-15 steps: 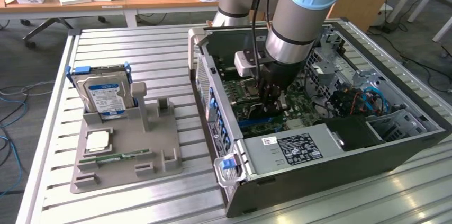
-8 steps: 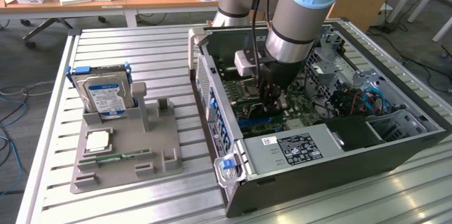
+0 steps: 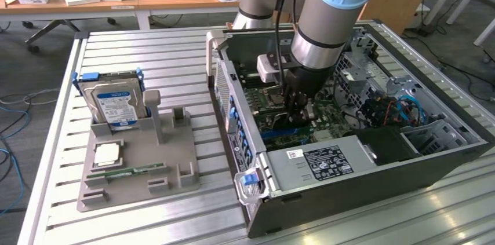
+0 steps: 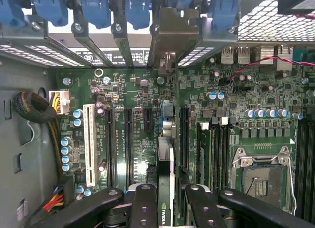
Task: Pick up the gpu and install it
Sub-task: 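Insert the gpu into the slot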
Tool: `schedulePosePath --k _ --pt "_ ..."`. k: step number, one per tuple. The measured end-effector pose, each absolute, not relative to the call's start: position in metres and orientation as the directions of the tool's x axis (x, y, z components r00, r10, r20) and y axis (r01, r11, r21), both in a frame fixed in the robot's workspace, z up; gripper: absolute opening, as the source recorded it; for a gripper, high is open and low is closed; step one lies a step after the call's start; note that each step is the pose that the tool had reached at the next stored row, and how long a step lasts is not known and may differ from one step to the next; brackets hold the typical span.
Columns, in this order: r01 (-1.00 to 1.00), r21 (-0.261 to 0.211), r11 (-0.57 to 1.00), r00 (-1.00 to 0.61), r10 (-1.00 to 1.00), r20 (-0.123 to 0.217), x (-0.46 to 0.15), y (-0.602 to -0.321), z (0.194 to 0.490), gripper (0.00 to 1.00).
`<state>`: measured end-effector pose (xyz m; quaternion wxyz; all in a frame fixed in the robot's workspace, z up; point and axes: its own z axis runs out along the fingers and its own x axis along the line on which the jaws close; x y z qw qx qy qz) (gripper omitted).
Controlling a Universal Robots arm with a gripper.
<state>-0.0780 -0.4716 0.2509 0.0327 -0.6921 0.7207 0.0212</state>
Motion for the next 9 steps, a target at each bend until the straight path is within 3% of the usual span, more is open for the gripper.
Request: schedulePosePath --k 9 --pt "-0.999 -0.015 0.041 -0.04 -0.996 -0.076 -0.078 -0.4717 0.2504 0.26"
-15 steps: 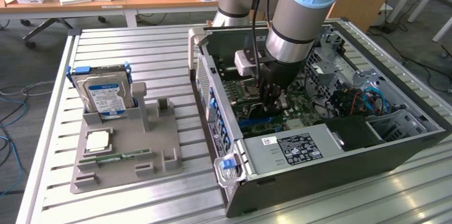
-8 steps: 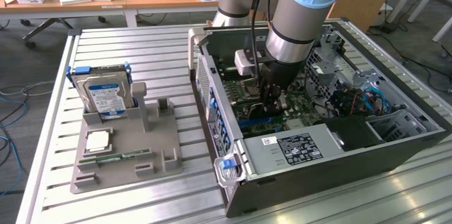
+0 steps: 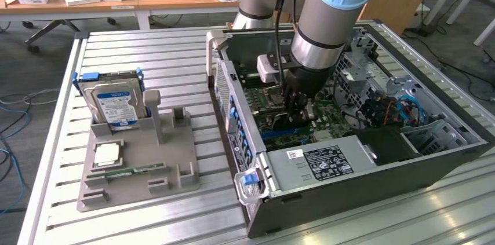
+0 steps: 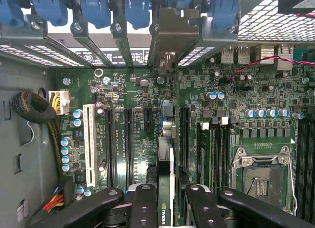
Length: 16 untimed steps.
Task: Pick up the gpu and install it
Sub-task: 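Insert the gpu into the slot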
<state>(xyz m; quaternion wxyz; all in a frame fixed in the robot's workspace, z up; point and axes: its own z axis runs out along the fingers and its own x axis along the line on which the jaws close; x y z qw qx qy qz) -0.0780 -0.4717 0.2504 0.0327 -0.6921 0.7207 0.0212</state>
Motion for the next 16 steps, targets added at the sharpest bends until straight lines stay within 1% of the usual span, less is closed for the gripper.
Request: schedulePosePath --k 16 --pt "-0.999 -0.015 0.042 -0.041 -0.996 -0.076 -0.078 -0.4716 0.2488 0.26"
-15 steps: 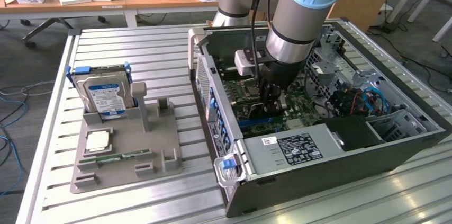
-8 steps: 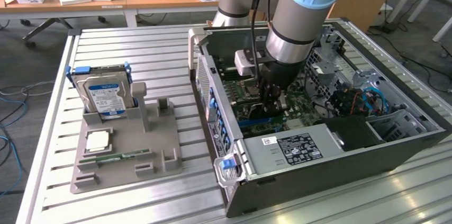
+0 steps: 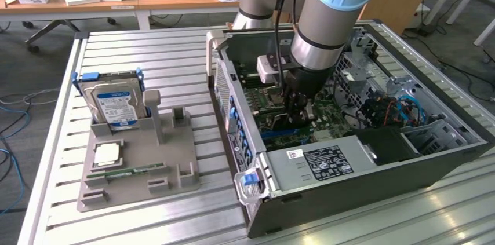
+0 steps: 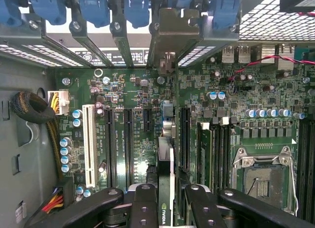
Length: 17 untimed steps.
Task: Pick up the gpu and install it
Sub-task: 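Insert the gpu into the slot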
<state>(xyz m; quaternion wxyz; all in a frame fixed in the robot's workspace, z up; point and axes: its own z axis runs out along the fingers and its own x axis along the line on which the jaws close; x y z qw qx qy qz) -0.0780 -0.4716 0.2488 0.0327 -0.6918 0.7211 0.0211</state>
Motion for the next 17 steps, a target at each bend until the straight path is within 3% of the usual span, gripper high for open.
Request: schedulePosePath --k 17 --pt "-0.999 -0.015 0.049 -0.048 -0.996 -0.077 -0.078 -0.471 0.2474 0.26"
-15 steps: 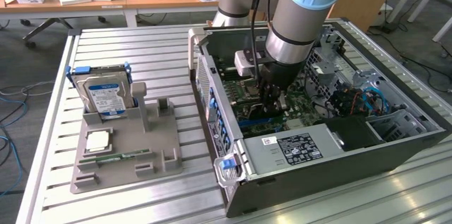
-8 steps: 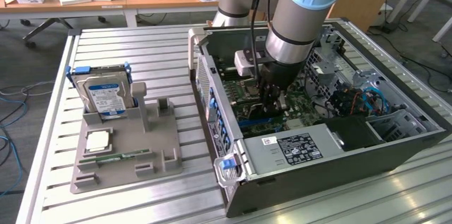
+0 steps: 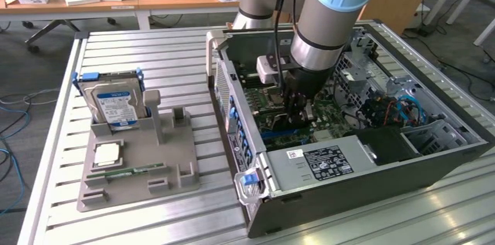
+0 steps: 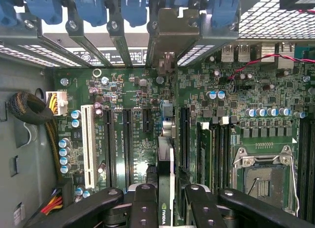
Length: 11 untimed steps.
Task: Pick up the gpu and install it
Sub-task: 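Insert the gpu into the slot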
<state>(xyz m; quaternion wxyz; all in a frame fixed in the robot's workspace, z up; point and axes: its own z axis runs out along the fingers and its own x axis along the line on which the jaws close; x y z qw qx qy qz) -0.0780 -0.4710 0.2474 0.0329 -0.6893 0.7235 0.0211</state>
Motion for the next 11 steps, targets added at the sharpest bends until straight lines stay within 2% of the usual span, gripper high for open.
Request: schedulePosePath --k 11 --pt "-0.999 -0.015 0.049 -0.048 -0.996 -0.077 -0.078 -0.471 0.2474 0.26"
